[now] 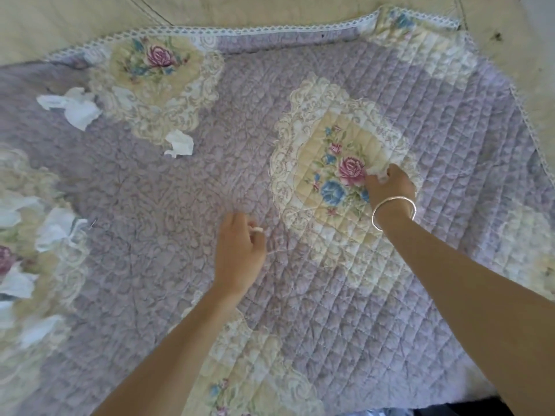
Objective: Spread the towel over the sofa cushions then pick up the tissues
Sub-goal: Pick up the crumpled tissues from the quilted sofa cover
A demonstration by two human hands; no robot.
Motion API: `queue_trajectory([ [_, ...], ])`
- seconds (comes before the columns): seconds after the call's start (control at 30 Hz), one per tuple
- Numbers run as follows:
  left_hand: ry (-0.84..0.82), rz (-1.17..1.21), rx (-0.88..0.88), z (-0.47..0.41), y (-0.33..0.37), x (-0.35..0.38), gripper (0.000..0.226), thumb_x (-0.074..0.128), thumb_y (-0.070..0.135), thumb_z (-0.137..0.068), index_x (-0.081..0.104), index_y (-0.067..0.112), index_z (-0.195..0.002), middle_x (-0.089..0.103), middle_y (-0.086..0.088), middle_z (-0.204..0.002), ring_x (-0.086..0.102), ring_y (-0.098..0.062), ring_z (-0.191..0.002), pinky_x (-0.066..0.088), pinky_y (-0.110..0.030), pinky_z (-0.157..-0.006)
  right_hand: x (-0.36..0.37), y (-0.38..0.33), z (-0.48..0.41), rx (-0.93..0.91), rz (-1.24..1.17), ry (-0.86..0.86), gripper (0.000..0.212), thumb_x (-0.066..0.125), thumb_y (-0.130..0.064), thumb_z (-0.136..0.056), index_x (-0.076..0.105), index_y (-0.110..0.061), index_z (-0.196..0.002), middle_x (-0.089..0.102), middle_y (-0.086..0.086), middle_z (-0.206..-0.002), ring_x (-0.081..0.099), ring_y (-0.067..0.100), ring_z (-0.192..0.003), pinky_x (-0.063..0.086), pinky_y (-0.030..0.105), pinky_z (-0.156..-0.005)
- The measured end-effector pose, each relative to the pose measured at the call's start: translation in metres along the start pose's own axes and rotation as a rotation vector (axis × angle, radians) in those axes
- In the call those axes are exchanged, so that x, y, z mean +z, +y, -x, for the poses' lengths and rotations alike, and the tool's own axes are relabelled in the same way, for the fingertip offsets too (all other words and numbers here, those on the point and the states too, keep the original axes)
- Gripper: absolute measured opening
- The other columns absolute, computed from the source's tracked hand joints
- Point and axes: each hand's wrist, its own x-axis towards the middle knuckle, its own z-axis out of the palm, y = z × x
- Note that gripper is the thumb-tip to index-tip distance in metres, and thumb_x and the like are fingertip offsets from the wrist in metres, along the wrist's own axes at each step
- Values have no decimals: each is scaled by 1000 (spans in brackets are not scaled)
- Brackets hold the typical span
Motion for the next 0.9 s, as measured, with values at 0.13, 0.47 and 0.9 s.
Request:
queue_trajectory([
  [0.13, 111, -64, -28, -43, -7, -26, 18, 58, 15, -82, 41, 12, -87, 42, 0, -81, 45, -21, -74, 32, -28, -57, 13, -16, 31, -74, -68, -93, 25, 52, -11, -84, 42, -13, -61, 34, -4, -51, 34, 15, -47, 30, 21, -47],
  [0.47, 176, -488, -185, -143, -19, -69, 58, 48, 42, -91, 26, 14, -136, 60, -23, -106, 58, -40, -93, 43, -41, -69, 64, -12, 96, -182, -44, -534, 26, 51, -19, -84, 43, -21, -59, 42, -6, -53, 38, 8, -47, 30, 20, -43],
  [0.9, 112, -141, -44, -95, -4, -38, 33, 49, 6, -87, 34, 20, -61, 38, 6, -60, 42, -19, -69, 26, -27, -51, 55, -24, 94, -147, -66, -558, 35, 52, -16, -84, 39, -21, -52, 44, -2, -56, 43, 17, -50, 35, 24, -46],
])
